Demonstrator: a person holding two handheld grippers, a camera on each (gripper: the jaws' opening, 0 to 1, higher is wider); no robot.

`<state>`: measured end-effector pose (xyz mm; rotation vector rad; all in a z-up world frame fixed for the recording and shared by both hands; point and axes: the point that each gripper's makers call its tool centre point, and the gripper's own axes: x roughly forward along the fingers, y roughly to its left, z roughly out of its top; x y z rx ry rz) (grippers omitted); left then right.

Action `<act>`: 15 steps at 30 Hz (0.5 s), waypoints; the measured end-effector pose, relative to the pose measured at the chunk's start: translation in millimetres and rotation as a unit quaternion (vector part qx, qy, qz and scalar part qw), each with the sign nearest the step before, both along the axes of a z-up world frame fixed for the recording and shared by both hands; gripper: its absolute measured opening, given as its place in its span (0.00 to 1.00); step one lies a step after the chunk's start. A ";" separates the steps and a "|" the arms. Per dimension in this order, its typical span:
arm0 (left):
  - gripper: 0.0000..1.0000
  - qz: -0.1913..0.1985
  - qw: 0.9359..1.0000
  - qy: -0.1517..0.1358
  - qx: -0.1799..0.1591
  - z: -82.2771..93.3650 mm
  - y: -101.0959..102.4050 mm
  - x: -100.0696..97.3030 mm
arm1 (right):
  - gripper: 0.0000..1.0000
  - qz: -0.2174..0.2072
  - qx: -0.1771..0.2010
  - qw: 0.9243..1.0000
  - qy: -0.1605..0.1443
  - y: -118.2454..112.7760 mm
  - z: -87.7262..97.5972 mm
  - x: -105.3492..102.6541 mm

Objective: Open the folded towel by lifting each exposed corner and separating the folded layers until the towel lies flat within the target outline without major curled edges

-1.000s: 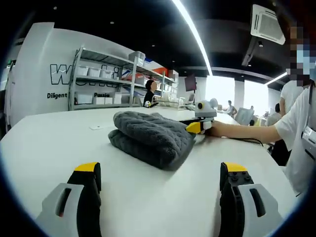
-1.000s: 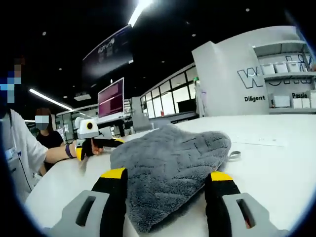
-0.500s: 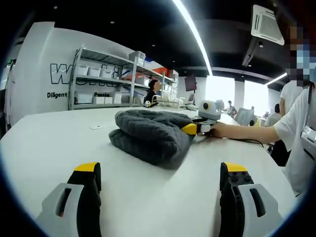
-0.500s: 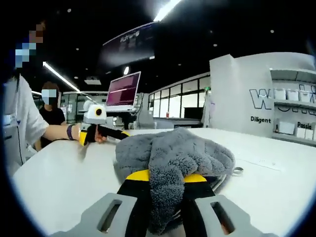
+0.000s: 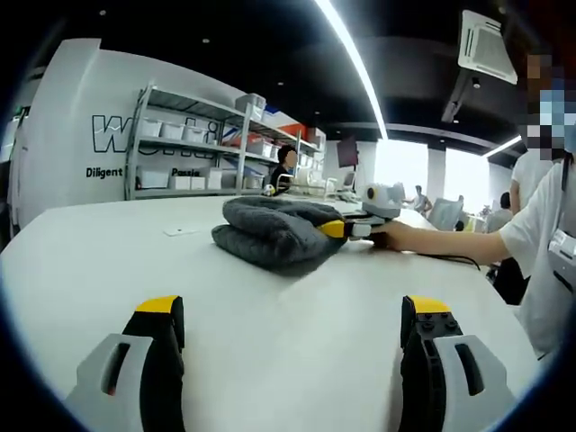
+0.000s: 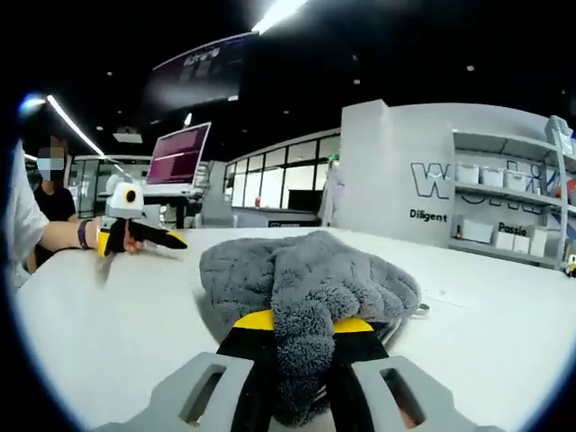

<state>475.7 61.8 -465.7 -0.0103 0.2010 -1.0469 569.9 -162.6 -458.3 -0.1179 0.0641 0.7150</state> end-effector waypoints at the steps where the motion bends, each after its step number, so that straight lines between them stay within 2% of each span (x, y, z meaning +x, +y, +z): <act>1: 0.99 0.000 1.000 0.000 0.000 -0.1 0.0 0.0 | 0.13 -0.014 0.000 1.000 0.000 -6.5 0.0 2.7; 7: 0.99 0.001 1.000 0.000 0.000 -0.3 -0.4 -0.6 | 0.13 -0.083 0.005 0.997 0.004 -42.8 -0.4 15.5; 15: 0.99 0.001 1.000 0.001 0.000 -0.6 -0.4 -0.1 | 0.13 -0.162 0.005 0.987 0.006 -78.4 -1.1 24.0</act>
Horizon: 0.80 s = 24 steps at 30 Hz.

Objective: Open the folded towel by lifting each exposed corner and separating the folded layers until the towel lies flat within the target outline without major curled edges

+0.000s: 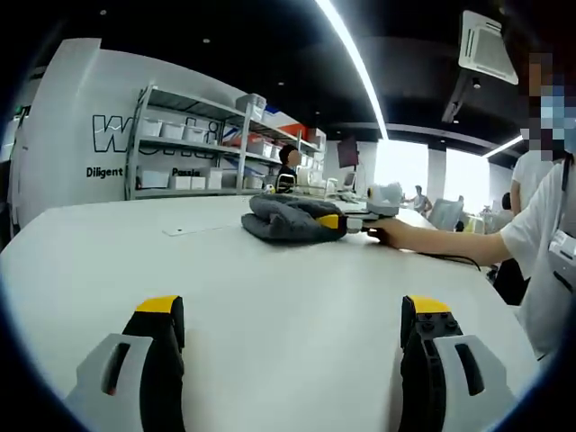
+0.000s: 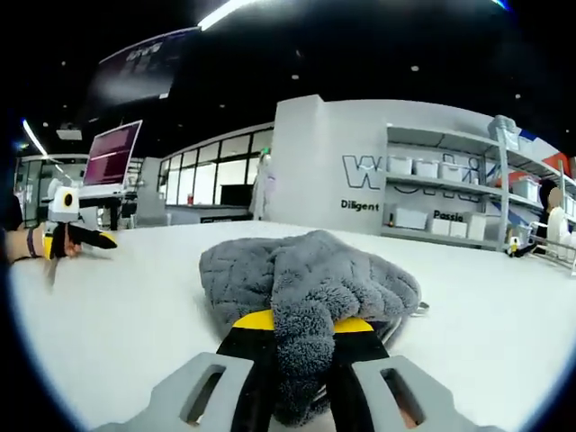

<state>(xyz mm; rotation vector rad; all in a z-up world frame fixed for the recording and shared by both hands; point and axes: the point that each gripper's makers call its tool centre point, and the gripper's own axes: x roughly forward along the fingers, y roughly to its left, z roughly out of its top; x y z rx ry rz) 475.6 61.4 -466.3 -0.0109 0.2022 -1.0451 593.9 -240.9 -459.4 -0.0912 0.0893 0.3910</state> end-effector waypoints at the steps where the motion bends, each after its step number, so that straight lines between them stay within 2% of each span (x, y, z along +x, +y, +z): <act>1: 0.99 0.000 1.000 0.000 0.000 0.0 0.0 0.1 | 0.13 -0.006 0.002 1.000 0.001 -2.6 -0.1 0.8; 8: 0.99 0.001 1.000 0.001 -0.001 -0.1 1.0 2.0 | 0.13 -0.086 0.003 0.996 0.004 -35.8 -0.3 4.5; 15: 0.99 0.001 1.000 0.002 -0.001 -0.1 1.4 2.4 | 0.14 -0.166 0.004 0.986 0.008 -77.3 -0.1 2.1; 21: 0.99 0.001 1.000 0.002 -0.001 -0.5 0.8 1.9 | 0.15 -0.184 0.001 0.983 0.007 -85.4 -0.4 -2.3; 24: 0.99 0.001 1.000 0.002 -0.001 -0.5 0.5 1.4 | 0.15 -0.182 -0.019 0.983 0.001 -82.4 -0.1 -2.6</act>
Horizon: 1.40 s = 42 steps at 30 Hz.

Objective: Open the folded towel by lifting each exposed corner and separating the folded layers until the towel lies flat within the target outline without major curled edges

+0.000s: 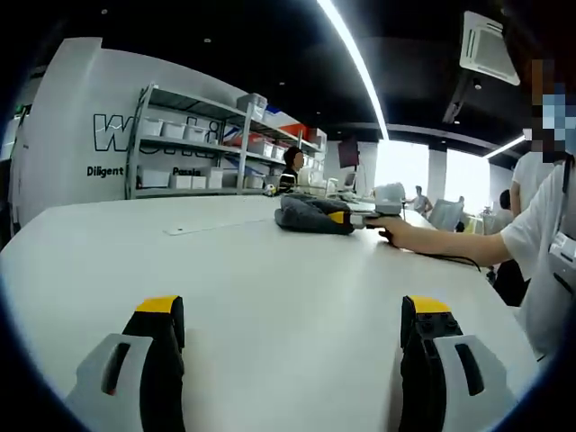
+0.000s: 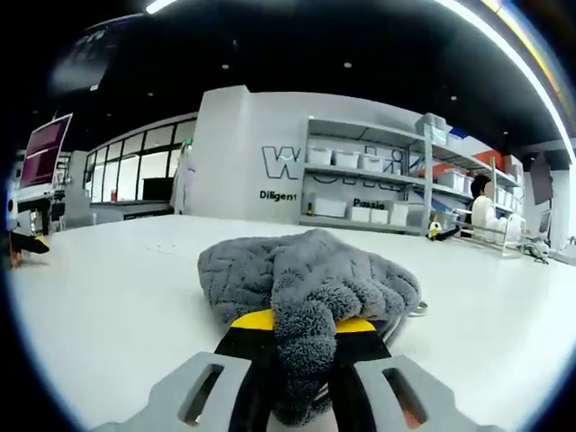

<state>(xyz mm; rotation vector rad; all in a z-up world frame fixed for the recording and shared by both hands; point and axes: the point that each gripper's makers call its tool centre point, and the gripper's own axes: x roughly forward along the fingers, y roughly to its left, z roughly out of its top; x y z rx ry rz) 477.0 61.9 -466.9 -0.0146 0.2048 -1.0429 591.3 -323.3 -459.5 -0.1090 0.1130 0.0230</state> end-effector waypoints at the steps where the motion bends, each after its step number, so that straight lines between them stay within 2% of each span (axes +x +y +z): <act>1: 0.99 0.000 1.000 0.000 0.000 0.0 -0.1 0.0 | 0.16 0.000 -0.004 1.000 -0.001 0.7 0.3 -0.3; 4: 0.99 0.000 1.000 0.000 0.000 0.0 -0.2 -0.1 | 0.16 0.003 -0.024 1.000 -0.004 2.7 1.5 -0.8; 8: 0.99 0.000 1.000 0.001 -0.001 0.1 -0.3 -0.3 | 0.16 0.017 -0.104 0.994 -0.008 10.0 5.3 -0.6; 10: 0.99 0.000 1.000 0.000 0.000 0.1 -0.2 -0.1 | 0.16 0.026 -0.157 0.987 -0.010 16.6 7.7 -1.4; 12: 0.99 0.000 1.000 0.000 -0.001 0.2 -0.3 -0.2 | 0.16 0.032 -0.216 0.976 -0.010 24.5 9.6 -1.5; 14: 0.99 0.000 1.000 0.000 0.000 0.1 -0.4 -0.6 | 0.16 0.040 -0.248 0.968 -0.012 31.4 10.7 -1.7; 17: 0.99 0.000 1.000 0.001 -0.002 0.5 -0.3 -0.9 | 0.16 0.052 -0.303 0.951 -0.017 43.5 13.2 -2.7; 22: 0.99 0.000 1.000 0.002 -0.003 0.7 0.1 -0.2 | 0.16 0.072 -0.392 0.917 -0.031 63.6 16.9 -2.4; 27: 0.99 0.000 1.000 0.002 -0.003 0.8 0.5 0.3 | 0.16 0.103 -0.478 0.870 -0.056 92.0 18.6 -4.0; 28: 0.99 0.000 1.000 0.002 -0.003 0.7 0.5 0.3 | 0.16 0.107 -0.488 0.864 -0.059 95.7 18.7 -4.9; 35: 0.99 0.000 1.000 0.003 -0.003 0.7 0.5 0.5 | 0.16 0.143 -0.572 0.802 -0.092 129.8 16.7 -12.3; 36: 0.99 0.000 1.000 0.003 -0.004 0.7 0.5 0.5 | 0.16 0.146 -0.577 0.798 -0.094 132.5 16.2 -12.9; 39: 0.99 0.001 1.000 0.002 -0.003 0.5 0.4 0.4 | 0.16 0.157 -0.613 0.767 -0.109 145.7 14.7 -18.2; 42: 0.99 0.001 1.000 0.003 -0.004 0.6 0.1 0.1 | 0.16 0.168 -0.628 0.750 -0.120 156.5 12.8 -22.1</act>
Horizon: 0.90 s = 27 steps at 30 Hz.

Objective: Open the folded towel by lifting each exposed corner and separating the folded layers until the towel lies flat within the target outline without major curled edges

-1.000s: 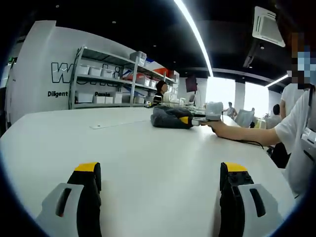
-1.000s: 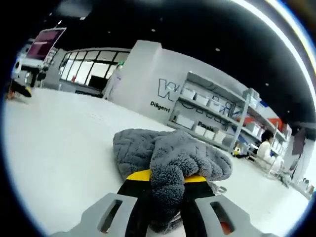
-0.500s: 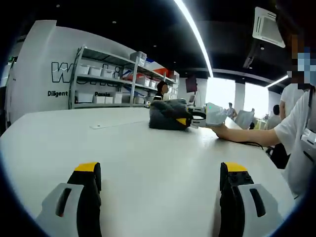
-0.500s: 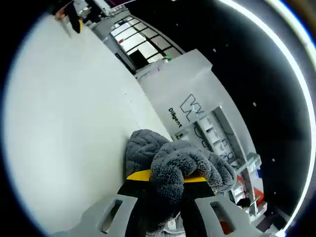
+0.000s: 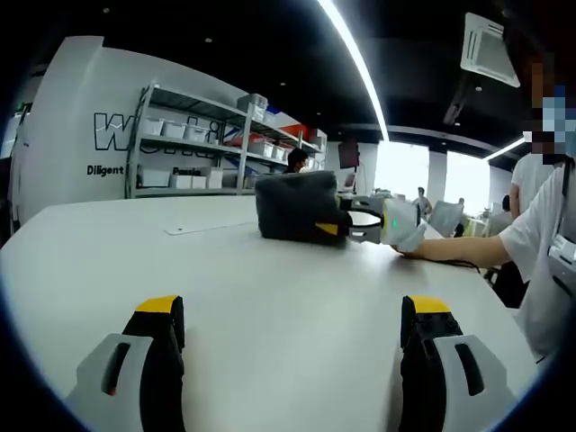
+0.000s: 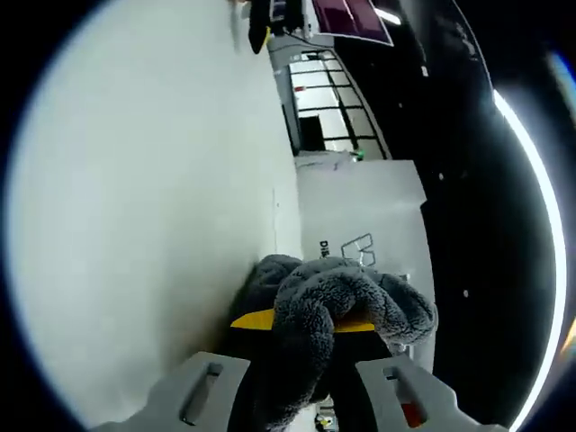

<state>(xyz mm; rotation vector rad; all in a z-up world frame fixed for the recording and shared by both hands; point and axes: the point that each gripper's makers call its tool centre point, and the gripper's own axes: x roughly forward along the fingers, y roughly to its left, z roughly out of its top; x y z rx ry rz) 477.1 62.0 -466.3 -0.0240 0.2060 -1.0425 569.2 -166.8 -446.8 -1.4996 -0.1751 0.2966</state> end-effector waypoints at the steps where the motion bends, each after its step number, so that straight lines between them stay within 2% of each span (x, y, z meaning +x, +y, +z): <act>1: 0.99 0.000 1.000 0.000 0.000 0.0 0.0 -0.1 | 0.16 0.007 -0.014 1.000 -0.004 4.1 -0.6 -1.2; 8: 0.99 0.001 1.000 0.001 0.000 -0.2 -0.1 0.0 | 0.16 0.051 -0.089 0.995 -0.019 31.2 -11.4 -13.3; 16: 0.99 0.000 1.000 0.001 0.000 0.0 0.2 0.4 | 0.16 0.082 -0.110 0.990 -0.018 45.8 -16.3 -22.9; 17: 0.99 0.000 1.000 0.001 0.000 0.1 0.3 0.5 | 0.16 0.085 -0.100 0.991 -0.012 46.4 -16.9 -23.3; 19: 0.99 0.000 1.000 0.001 -0.001 0.3 0.6 0.9 | 0.16 0.094 -0.045 0.994 0.019 47.5 -17.8 -25.7; 22: 0.99 0.000 1.000 0.001 -0.002 0.6 0.9 1.4 | 0.18 0.101 0.021 0.994 0.047 46.9 -13.5 -28.0; 25: 0.99 0.000 1.000 0.002 -0.002 0.8 0.9 1.3 | 0.19 0.111 0.100 0.984 0.093 47.0 -13.9 -32.2; 27: 0.99 0.000 1.000 0.002 -0.002 0.7 1.0 1.5 | 0.20 0.115 0.134 0.978 0.113 46.9 -12.9 -33.4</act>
